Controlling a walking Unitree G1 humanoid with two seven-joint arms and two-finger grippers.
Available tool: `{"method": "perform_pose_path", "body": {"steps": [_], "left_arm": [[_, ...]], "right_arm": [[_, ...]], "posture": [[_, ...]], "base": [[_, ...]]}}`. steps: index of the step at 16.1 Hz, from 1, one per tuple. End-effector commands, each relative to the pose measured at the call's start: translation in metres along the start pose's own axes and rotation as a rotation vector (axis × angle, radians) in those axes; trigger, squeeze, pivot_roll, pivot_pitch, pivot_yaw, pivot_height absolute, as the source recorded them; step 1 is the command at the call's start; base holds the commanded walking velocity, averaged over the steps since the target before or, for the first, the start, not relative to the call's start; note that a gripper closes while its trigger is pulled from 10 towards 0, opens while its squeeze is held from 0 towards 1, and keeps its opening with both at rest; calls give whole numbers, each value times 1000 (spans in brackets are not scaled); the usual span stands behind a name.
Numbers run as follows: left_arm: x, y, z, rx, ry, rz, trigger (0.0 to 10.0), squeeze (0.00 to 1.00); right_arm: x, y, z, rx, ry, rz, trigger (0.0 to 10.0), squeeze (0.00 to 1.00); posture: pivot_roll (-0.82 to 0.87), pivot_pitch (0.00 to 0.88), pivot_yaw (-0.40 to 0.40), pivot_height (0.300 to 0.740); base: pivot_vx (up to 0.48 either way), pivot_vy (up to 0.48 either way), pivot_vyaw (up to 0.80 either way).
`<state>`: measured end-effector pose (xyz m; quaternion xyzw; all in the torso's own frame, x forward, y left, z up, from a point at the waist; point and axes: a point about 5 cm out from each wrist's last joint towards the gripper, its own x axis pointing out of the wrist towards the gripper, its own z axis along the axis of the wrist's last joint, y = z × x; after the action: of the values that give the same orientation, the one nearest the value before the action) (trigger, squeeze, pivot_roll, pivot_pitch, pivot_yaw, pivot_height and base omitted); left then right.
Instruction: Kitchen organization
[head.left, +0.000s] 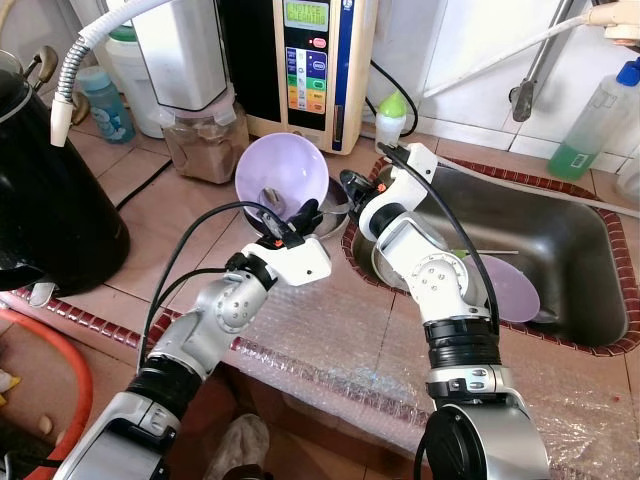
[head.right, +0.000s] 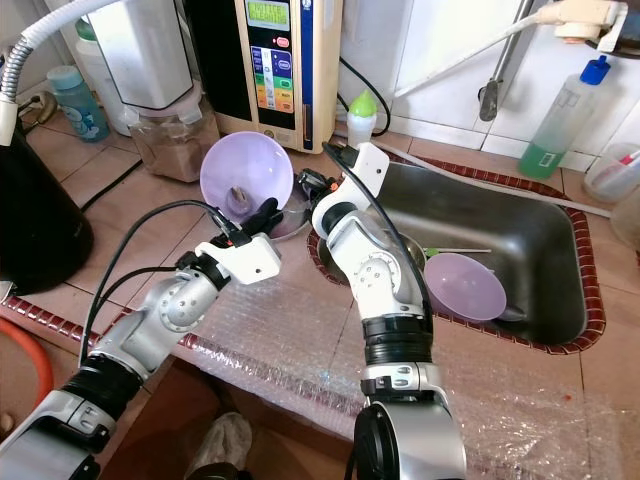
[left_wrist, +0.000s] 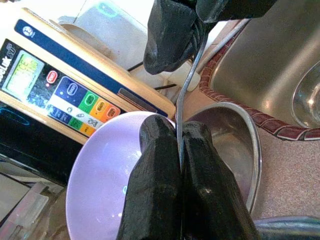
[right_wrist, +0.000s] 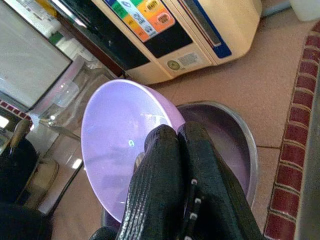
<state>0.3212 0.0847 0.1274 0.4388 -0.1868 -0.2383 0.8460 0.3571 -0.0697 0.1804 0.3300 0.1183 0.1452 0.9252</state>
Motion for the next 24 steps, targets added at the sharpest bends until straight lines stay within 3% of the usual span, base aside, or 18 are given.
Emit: {"method": "perform_pose_path", "body": {"steps": [1, 5, 6, 7, 12, 17, 19, 20, 22, 24], "left_arm": [[3, 17, -6, 15, 33, 79, 10000, 0], [3, 18, -9, 6, 53, 83, 10000, 0], [3, 17, -9, -32, 54, 74, 10000, 0], [3, 18, -7, -76, 45, 69, 10000, 1000], [0, 24, 1, -110, -6, 56, 10000, 1000], [-13, 24, -1, -130, -10, 41, 10000, 1000], [-23, 20, -5, -182, 19, 35, 10000, 1000], [-24, 19, -5, -189, 22, 34, 10000, 1000], [-34, 16, -5, -269, 36, 30, 10000, 1000], [-38, 11, -2, -331, 38, 34, 10000, 1000]], "right_arm": [[2, 6, 0, 24, 8, -11, 0, 0], [3, 4, 2, 46, 5, -22, 0, 0], [3, 4, 3, 53, 0, -26, 0, 0], [3, 5, 7, 74, -27, -20, 0, 0], [4, 10, 33, 142, -151, 24, 0, 0], [0, -5, 68, 149, -321, -17, 0, 0], [-9, -26, 92, 36, -439, -115, 0, 0], [-10, -29, 95, 27, -451, -128, 0, 0], [-24, -59, 114, -103, -552, -254, 0, 0], [-33, -83, 116, -199, -572, -377, 0, 0]], "posture": [[9, 0, 11, 740], [10, 0, 14, 740], [11, 0, 15, 740], [10, 0, 16, 740], [12, 0, 21, 740], [19, 0, 20, 740], [24, 0, 16, 740], [25, 0, 15, 740], [33, 0, 11, 740], [33, 0, 11, 740]], "base": [[0, 0, 0], [0, 0, 0], [0, 0, 0], [0, 0, 0], [0, 0, 0], [0, 0, 0], [0, 0, 0], [0, 0, 0], [0, 0, 0], [0, 0, 0]]}}
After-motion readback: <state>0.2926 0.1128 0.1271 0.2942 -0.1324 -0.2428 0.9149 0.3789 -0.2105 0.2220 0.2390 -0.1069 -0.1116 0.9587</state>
